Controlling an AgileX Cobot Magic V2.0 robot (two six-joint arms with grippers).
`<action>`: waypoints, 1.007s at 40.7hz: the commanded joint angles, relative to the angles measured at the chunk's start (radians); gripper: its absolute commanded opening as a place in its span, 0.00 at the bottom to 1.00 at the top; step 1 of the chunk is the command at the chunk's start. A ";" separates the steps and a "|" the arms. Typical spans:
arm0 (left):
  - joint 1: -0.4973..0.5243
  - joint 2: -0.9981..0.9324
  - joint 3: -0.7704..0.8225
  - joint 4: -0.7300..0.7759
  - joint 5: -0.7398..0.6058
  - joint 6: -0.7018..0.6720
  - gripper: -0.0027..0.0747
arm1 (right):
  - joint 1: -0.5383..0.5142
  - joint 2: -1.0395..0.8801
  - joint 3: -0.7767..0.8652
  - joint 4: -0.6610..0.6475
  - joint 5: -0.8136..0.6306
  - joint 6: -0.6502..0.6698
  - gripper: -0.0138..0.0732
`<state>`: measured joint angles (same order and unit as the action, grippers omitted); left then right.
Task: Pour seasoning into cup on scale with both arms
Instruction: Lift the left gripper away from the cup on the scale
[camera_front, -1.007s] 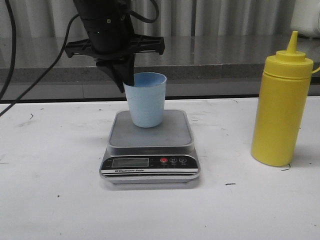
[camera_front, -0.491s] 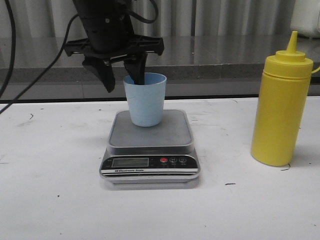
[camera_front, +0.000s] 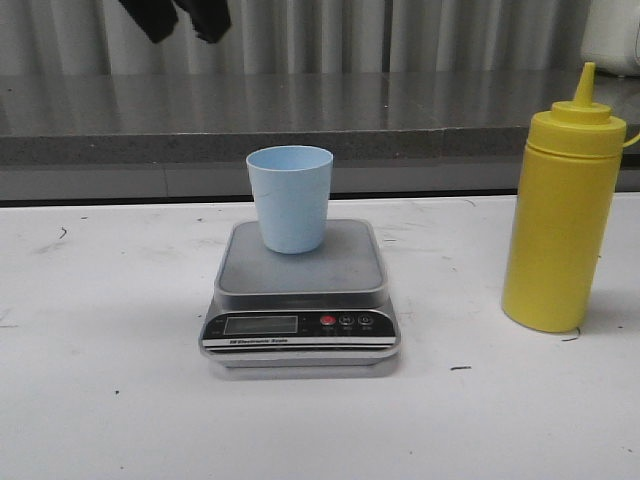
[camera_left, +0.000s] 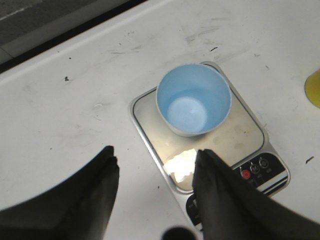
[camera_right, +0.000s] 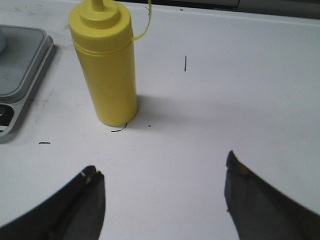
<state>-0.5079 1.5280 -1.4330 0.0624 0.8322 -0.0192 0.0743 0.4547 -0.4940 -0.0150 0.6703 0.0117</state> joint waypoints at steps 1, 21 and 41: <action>-0.007 -0.141 0.073 0.037 -0.104 0.012 0.43 | -0.006 0.013 -0.028 -0.010 -0.068 -0.012 0.76; -0.007 -0.629 0.507 -0.025 -0.150 0.012 0.41 | -0.006 0.013 -0.028 -0.010 -0.068 -0.012 0.76; -0.007 -0.832 0.674 -0.062 -0.162 0.006 0.41 | -0.006 0.013 -0.028 -0.010 -0.068 -0.012 0.76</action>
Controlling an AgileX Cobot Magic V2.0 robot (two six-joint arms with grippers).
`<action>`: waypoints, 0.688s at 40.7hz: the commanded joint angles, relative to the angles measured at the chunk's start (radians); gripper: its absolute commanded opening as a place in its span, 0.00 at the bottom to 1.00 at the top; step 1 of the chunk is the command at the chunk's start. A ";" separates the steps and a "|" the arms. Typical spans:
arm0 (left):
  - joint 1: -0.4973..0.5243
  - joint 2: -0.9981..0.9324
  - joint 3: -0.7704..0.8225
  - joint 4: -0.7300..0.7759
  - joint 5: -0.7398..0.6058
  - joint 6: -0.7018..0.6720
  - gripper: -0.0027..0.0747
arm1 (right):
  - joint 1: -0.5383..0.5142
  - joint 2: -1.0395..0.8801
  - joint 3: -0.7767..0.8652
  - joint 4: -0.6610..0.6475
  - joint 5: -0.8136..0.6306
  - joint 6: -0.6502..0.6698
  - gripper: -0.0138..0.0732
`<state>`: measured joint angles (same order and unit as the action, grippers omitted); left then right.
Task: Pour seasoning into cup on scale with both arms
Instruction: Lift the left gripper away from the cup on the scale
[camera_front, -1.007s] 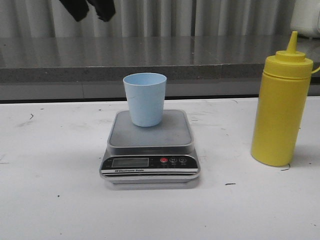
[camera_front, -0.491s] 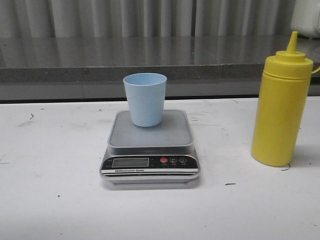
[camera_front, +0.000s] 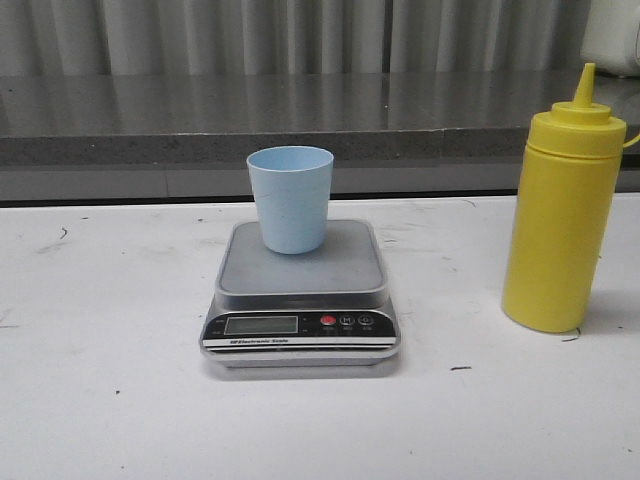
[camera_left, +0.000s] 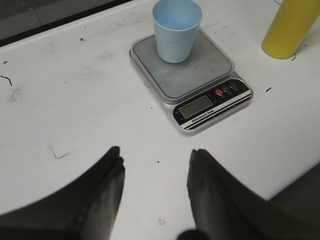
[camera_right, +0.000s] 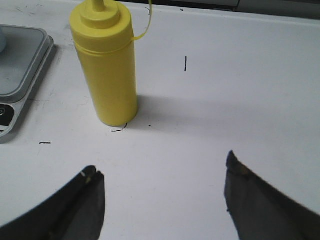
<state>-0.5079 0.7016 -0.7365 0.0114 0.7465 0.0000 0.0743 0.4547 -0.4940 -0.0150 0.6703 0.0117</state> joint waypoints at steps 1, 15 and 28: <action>-0.007 -0.005 -0.023 -0.011 -0.076 -0.013 0.41 | -0.006 0.013 -0.028 -0.010 -0.068 -0.012 0.76; -0.007 -0.005 -0.023 -0.011 -0.076 -0.013 0.41 | -0.006 0.013 -0.028 -0.009 -0.104 -0.012 0.76; -0.007 -0.005 -0.023 -0.011 -0.076 -0.013 0.41 | -0.002 0.013 -0.028 -0.009 -0.180 -0.028 0.81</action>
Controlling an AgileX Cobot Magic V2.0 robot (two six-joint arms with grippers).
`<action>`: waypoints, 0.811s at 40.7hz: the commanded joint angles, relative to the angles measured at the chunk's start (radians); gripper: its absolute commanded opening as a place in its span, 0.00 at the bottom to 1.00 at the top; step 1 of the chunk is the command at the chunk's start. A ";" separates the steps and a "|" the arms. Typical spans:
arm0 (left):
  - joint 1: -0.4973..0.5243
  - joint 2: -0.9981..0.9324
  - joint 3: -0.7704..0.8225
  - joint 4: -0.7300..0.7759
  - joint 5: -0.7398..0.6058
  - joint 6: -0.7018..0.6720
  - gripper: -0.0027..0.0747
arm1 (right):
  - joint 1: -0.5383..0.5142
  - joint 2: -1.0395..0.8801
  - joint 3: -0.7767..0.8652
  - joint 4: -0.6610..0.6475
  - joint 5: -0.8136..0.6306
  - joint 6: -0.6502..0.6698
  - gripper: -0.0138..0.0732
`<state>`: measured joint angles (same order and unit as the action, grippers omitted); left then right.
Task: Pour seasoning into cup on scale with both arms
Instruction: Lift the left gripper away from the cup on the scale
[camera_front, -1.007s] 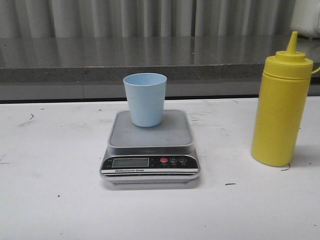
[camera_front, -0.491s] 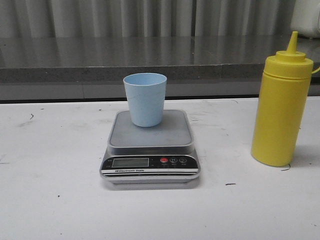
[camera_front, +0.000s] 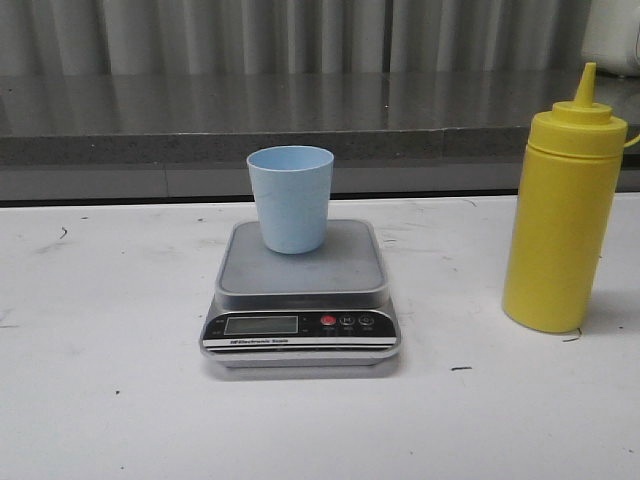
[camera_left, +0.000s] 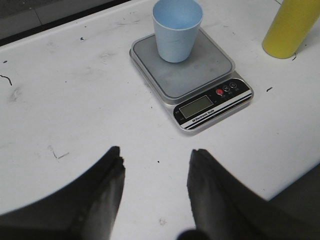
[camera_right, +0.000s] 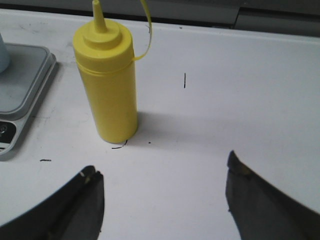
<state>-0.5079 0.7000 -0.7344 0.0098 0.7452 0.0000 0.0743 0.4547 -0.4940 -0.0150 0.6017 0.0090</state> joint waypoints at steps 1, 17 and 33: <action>-0.007 -0.004 -0.025 -0.010 -0.075 -0.013 0.41 | -0.001 0.013 -0.028 -0.009 -0.121 -0.034 0.83; -0.007 -0.004 -0.025 -0.010 -0.075 -0.013 0.41 | 0.010 0.140 -0.028 0.099 -0.177 -0.060 0.90; -0.007 -0.004 -0.025 -0.010 -0.075 -0.013 0.41 | 0.140 0.325 0.065 0.177 -0.305 -0.078 0.90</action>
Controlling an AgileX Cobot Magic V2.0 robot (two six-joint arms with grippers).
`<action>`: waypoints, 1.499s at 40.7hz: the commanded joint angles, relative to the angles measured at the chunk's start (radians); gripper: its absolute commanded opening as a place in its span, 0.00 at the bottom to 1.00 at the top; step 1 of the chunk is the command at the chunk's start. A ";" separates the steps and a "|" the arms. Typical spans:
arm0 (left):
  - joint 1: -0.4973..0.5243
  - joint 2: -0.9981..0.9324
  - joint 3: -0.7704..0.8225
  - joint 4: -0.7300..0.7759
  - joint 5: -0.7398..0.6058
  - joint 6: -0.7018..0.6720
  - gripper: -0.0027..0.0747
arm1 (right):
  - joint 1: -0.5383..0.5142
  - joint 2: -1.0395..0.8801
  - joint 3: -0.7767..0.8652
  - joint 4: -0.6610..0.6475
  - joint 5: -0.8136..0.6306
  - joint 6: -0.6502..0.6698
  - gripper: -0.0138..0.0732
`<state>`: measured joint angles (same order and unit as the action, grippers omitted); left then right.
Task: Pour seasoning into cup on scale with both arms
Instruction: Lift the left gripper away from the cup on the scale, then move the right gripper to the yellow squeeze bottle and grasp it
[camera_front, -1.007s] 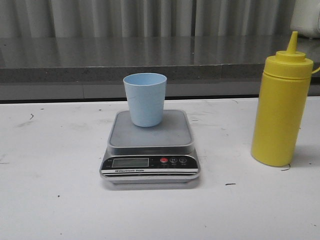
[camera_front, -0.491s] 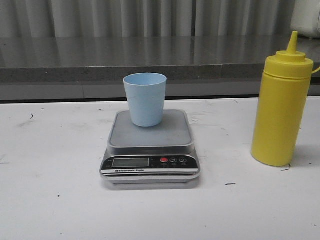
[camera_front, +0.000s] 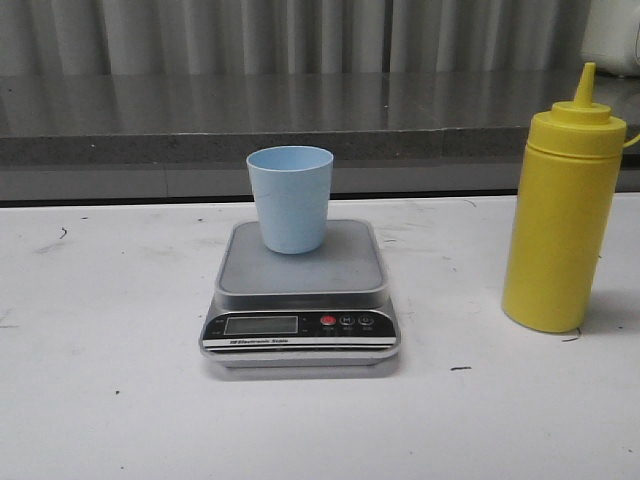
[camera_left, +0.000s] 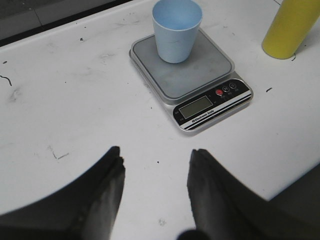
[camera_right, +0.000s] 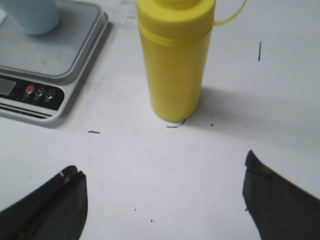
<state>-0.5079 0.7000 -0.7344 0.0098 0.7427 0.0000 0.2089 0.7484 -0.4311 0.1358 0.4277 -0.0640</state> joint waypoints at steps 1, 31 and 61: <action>-0.007 -0.004 -0.025 -0.010 -0.073 -0.013 0.41 | 0.005 0.038 0.012 0.033 -0.155 -0.005 0.90; -0.007 -0.004 -0.025 -0.010 -0.073 -0.013 0.41 | 0.071 0.448 0.319 0.008 -1.171 0.008 0.90; -0.007 -0.004 -0.025 -0.010 -0.073 -0.013 0.41 | 0.071 1.020 0.183 -0.040 -1.719 0.077 0.90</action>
<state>-0.5079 0.7000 -0.7344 0.0098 0.7427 0.0000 0.2789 1.7936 -0.2238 0.0751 -1.1324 0.0155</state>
